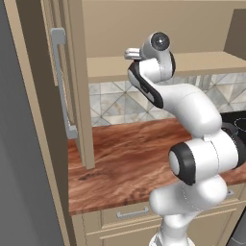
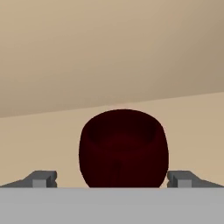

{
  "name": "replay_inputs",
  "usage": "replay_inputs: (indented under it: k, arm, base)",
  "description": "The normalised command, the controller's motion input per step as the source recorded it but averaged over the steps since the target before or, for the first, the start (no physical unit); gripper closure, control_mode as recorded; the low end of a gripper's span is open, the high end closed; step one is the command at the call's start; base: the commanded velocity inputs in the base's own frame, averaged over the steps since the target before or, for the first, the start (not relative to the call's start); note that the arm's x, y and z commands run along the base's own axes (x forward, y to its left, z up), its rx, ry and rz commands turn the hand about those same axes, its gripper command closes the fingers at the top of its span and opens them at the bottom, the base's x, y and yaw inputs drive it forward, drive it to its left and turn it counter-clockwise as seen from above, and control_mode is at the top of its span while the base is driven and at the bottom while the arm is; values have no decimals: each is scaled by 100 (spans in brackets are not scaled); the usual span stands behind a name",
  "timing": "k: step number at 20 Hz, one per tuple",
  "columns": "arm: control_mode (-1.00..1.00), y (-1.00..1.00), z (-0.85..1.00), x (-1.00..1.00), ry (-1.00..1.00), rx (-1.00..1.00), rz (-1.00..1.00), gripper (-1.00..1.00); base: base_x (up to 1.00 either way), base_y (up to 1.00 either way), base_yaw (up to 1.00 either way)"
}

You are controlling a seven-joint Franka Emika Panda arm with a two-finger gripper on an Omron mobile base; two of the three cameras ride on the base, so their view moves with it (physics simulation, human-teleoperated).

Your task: There is a tray on the dining counter. Grab the cup, mug, and pitcher and place them on the tray. The pitcher may be placed next to the tray if it cannot fit the tray.

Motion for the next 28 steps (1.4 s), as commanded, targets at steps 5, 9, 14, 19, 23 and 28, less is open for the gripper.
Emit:
replay_inputs:
  k: [5,9,14,19,23,28]
  arm:
    - [-100,0,0,6,0,0,0,-100]
    - [-100,0,-2,4,0,0,0,-100]
    - [-100,0,-8,0,0,0,0,-100]
    - [-100,0,-12,0,0,0,0,-100]
    - [-100,0,-7,0,0,0,0,-100]
    - [-100,0,0,0,0,0,0,-100]
  base:
    - [0,0,0]
    - [0,0,0]
    - [0,0,0]
    - [0,0,0]
    - [0,0,0]
    - [0,0,0]
